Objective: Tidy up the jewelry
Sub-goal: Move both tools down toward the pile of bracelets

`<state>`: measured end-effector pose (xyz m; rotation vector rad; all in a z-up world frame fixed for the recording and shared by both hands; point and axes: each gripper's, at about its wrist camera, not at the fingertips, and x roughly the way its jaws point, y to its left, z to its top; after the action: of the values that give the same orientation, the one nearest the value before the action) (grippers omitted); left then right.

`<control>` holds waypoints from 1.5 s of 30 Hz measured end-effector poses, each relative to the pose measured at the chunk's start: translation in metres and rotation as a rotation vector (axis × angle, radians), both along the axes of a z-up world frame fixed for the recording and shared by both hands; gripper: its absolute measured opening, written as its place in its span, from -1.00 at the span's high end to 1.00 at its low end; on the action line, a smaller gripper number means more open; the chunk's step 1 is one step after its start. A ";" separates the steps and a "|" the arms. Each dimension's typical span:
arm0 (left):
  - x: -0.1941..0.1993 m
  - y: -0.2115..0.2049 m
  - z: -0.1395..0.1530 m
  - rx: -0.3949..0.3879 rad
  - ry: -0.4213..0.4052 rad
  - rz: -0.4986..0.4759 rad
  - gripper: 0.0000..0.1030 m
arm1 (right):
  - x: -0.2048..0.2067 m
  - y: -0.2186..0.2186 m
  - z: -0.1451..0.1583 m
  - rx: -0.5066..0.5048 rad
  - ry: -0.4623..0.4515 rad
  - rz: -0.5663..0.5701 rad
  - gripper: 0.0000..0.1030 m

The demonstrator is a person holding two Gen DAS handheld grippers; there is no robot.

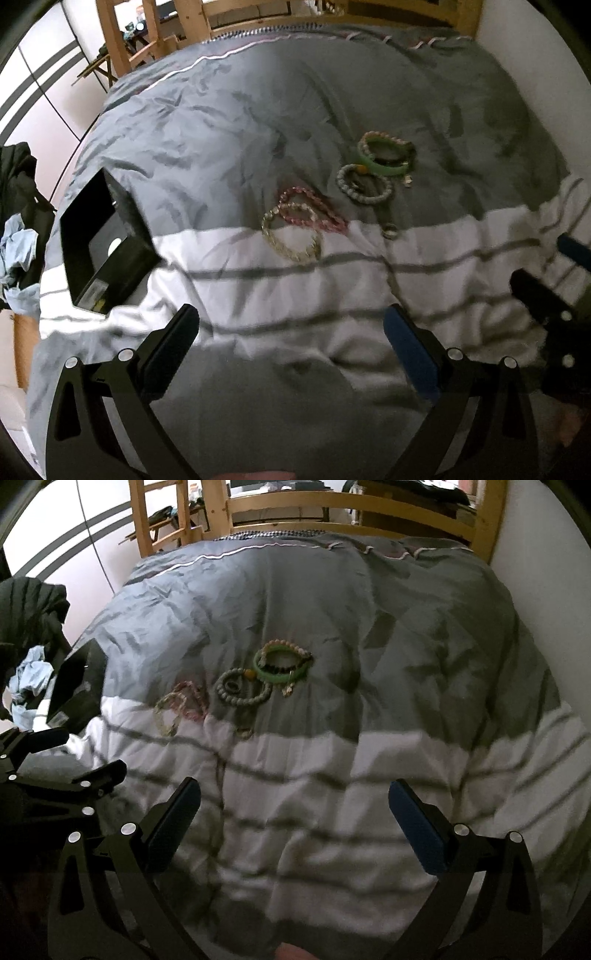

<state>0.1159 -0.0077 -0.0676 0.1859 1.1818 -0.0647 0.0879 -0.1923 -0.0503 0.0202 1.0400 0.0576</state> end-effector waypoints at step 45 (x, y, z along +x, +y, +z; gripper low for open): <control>0.054 0.008 -0.059 -0.264 0.005 0.036 0.84 | 0.168 0.007 -0.079 0.214 -0.193 0.162 0.73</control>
<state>0.1695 -0.0001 -0.1268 -0.0684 1.1696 -0.1886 0.2564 -0.1848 -0.1297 0.1230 0.8375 0.3120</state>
